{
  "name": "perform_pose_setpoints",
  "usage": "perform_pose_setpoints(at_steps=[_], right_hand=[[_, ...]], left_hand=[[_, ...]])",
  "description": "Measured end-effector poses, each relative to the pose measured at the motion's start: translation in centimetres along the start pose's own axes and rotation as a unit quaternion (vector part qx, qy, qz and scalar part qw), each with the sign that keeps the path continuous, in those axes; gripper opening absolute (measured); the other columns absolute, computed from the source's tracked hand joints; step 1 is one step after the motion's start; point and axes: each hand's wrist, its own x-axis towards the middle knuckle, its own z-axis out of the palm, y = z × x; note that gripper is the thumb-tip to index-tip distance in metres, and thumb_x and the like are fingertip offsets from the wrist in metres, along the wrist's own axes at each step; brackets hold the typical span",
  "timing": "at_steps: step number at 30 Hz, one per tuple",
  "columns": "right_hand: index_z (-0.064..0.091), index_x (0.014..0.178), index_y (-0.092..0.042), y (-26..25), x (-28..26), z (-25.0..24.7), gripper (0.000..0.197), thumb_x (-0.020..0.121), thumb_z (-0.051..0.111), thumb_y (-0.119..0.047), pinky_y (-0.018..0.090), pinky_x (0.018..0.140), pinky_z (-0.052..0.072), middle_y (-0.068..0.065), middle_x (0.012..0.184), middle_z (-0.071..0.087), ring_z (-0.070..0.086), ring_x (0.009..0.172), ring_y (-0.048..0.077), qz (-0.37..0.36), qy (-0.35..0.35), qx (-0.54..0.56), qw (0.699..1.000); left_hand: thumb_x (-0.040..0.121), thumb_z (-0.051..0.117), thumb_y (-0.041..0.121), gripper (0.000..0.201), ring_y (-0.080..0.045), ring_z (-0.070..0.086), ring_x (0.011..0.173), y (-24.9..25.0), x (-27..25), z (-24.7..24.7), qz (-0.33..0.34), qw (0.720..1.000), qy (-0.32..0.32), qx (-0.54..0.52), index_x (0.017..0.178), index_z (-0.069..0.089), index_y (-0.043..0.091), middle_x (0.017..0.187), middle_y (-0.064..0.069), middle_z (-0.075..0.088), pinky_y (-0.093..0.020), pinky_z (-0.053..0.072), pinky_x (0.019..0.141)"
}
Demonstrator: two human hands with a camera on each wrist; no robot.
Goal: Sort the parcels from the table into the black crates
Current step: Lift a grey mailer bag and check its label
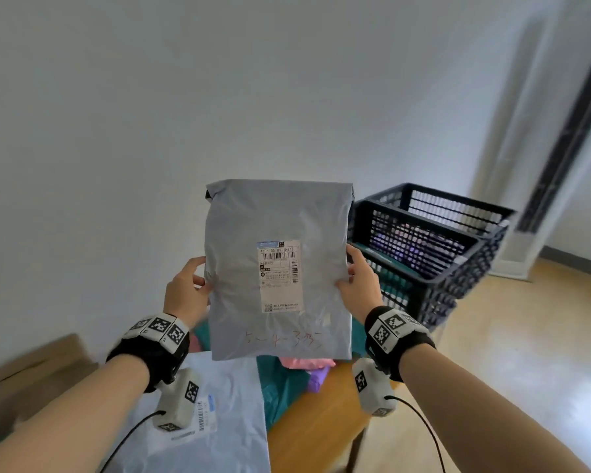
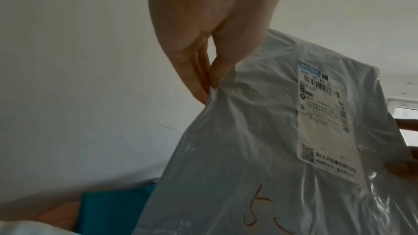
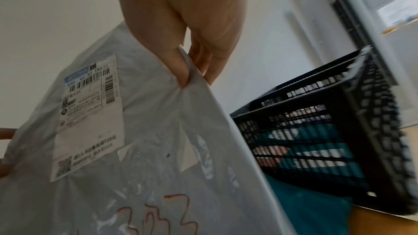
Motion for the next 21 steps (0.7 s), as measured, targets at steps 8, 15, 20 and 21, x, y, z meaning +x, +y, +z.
perform_pose_setpoints(at_steps=[8,15,20,21], right_hand=[[0.038,0.141,-0.03,6.0,-3.1,-10.4,0.061,0.089,0.052,-0.001,0.04,0.075,0.057,-0.007,0.081,0.062,0.062,0.076,0.012,0.06,0.088,-0.04,0.994],[0.039,0.141,-0.03,11.7,-3.6,-21.2,0.064,0.087,0.051,0.003,0.033,0.071,0.055,-0.011,0.082,0.057,0.06,0.077,0.012,0.088,0.155,-0.068,0.982],[0.04,0.139,-0.032,16.4,-2.3,-29.7,0.065,0.086,0.052,0.002,0.037,0.076,0.057,-0.005,0.084,0.06,0.062,0.08,0.017,0.092,0.18,-0.074,0.976],[0.04,0.14,-0.032,17.3,-1.9,-31.5,0.064,0.087,0.052,0.002,0.036,0.076,0.057,-0.004,0.085,0.06,0.062,0.081,0.017,0.091,0.182,-0.077,0.976]], left_hand=[[0.089,0.061,0.011,0.04,-0.034,0.063,0.086,6.9,-1.4,11.0,0.041,0.992,-0.116,0.024,0.127,0.053,0.021,0.086,-0.009,0.064,-0.041,0.051,0.083],[0.092,0.058,0.014,0.033,-0.026,0.059,0.075,14.7,-3.5,21.4,0.102,0.981,-0.167,0.004,0.124,0.054,0.021,0.083,-0.006,0.065,-0.034,0.046,0.072],[0.091,0.057,0.014,0.031,-0.027,0.063,0.079,20.6,-4.7,29.7,0.113,0.975,-0.19,0.003,0.121,0.055,0.024,0.079,-0.001,0.063,-0.041,0.055,0.077],[0.091,0.057,0.014,0.031,-0.027,0.063,0.079,21.9,-4.9,31.3,0.112,0.974,-0.194,-0.003,0.121,0.054,0.025,0.08,-0.001,0.064,-0.042,0.055,0.077]])
